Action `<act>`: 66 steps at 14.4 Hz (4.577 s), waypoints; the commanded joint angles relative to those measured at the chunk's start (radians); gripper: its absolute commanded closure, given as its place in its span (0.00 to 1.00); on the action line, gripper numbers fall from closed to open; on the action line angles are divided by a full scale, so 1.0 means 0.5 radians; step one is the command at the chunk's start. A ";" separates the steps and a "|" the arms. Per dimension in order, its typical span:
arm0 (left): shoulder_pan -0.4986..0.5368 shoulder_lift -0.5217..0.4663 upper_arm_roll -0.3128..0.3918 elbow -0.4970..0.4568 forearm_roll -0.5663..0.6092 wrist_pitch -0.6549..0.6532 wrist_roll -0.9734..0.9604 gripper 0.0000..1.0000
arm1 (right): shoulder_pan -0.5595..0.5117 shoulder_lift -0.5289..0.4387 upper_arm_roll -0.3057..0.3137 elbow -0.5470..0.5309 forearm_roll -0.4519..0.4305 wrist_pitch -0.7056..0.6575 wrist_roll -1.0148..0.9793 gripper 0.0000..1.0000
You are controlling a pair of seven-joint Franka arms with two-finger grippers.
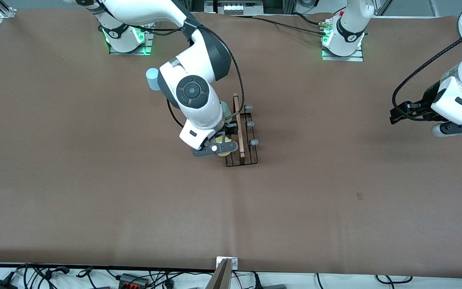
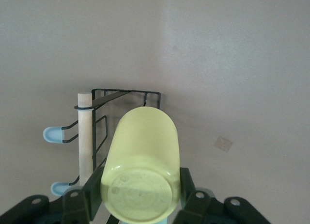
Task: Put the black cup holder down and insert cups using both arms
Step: 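Lift the yellow cup with the right gripper and hang it on the rack, then open the right gripper and withdraw it from the rack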
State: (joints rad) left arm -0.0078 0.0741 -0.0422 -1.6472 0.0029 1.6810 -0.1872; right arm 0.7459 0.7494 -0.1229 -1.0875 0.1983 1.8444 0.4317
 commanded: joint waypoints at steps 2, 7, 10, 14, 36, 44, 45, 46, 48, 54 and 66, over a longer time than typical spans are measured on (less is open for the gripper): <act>-0.015 0.008 -0.002 0.036 0.037 -0.021 -0.015 0.00 | 0.012 0.029 0.022 -0.009 0.015 0.088 0.017 0.91; -0.012 0.008 -0.002 0.036 0.037 -0.027 -0.012 0.00 | 0.012 0.044 0.022 -0.019 0.012 0.060 -0.001 0.91; -0.015 0.008 0.001 0.036 0.037 -0.021 -0.012 0.00 | 0.011 0.050 0.022 -0.043 0.012 0.057 -0.007 0.91; -0.015 0.008 0.002 0.036 0.049 -0.021 -0.012 0.00 | 0.011 0.078 0.022 -0.071 0.012 0.079 -0.060 0.91; -0.009 0.008 0.001 0.036 0.037 -0.027 -0.012 0.00 | -0.429 -0.173 -0.006 -0.055 -0.013 -0.117 0.070 0.00; -0.006 0.008 0.002 0.036 0.040 -0.027 -0.012 0.00 | -0.823 -0.259 -0.067 -0.049 -0.084 -0.271 -0.250 0.00; -0.006 0.008 -0.002 0.036 0.040 -0.027 -0.012 0.00 | -0.847 -0.284 -0.094 -0.049 -0.084 -0.250 -0.259 0.00; -0.009 0.008 0.001 0.036 0.037 -0.027 -0.012 0.00 | -0.878 -0.317 -0.113 -0.071 -0.087 -0.250 -0.247 0.00; -0.006 0.008 -0.002 0.036 0.040 -0.027 -0.012 0.00 | -1.028 -0.409 -0.095 -0.189 -0.081 -0.234 -0.265 0.00; -0.006 0.008 -0.002 0.036 0.040 -0.027 -0.012 0.00 | -1.543 -0.873 0.236 -0.703 -0.261 -0.010 -0.676 0.00; -0.003 0.008 -0.002 0.036 0.037 -0.030 -0.012 0.00 | -1.581 -1.201 0.224 -0.944 -0.412 -0.284 -0.882 0.00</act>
State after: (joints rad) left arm -0.0090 0.0741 -0.0416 -1.6472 0.0033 1.6810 -0.1872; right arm -0.0322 0.2140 -0.0264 -1.4542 0.0087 1.6649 0.0071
